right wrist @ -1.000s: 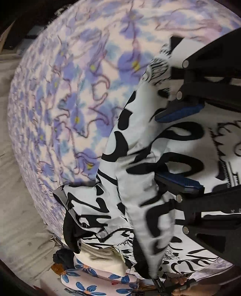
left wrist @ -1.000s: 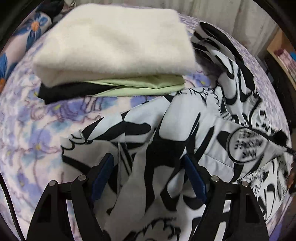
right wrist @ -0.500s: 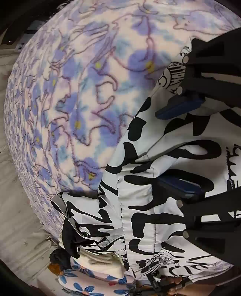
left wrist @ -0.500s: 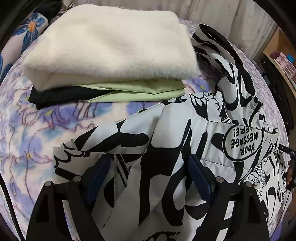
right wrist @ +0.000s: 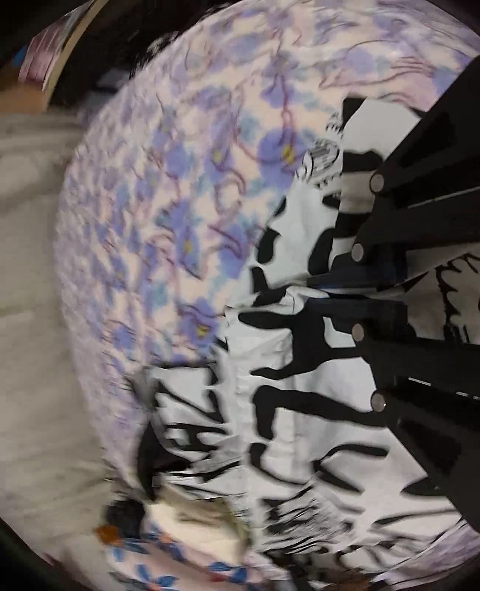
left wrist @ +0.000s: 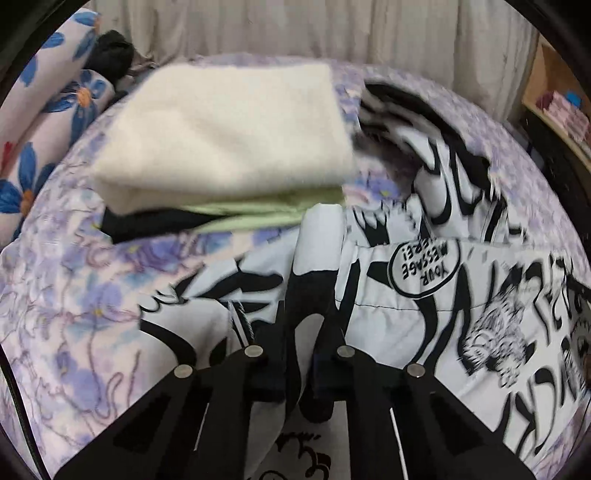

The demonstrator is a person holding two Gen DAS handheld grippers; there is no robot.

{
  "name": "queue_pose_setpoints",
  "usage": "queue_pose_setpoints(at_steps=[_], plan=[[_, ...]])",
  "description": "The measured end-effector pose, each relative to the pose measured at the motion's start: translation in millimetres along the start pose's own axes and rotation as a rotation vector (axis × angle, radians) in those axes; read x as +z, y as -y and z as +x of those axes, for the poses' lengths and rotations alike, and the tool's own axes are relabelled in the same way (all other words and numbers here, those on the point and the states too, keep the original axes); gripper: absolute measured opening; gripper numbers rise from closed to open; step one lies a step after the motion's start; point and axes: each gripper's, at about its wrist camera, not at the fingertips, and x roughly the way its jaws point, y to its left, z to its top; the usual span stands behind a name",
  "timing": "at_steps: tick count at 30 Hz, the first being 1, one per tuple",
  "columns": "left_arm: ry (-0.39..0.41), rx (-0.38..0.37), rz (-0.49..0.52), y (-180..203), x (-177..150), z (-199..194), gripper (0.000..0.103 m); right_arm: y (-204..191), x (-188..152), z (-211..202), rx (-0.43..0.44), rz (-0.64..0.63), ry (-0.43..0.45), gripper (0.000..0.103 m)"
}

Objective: Fold large clothes
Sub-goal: 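Fold the held hem over the jacket toward the collar with both tools, then release the hem and flatten the folded jacket with both tools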

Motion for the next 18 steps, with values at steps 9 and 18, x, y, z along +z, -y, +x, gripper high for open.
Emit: queue_pose_setpoints(at_steps=[9,18], plan=[[0.028,0.069,-0.021,12,34,25,0.006,10,24,22,-0.107,0.137,0.008,0.004],[-0.059,0.153,-0.044,3,24,73,0.034,12,16,56,-0.232,0.139,-0.103,0.031]])
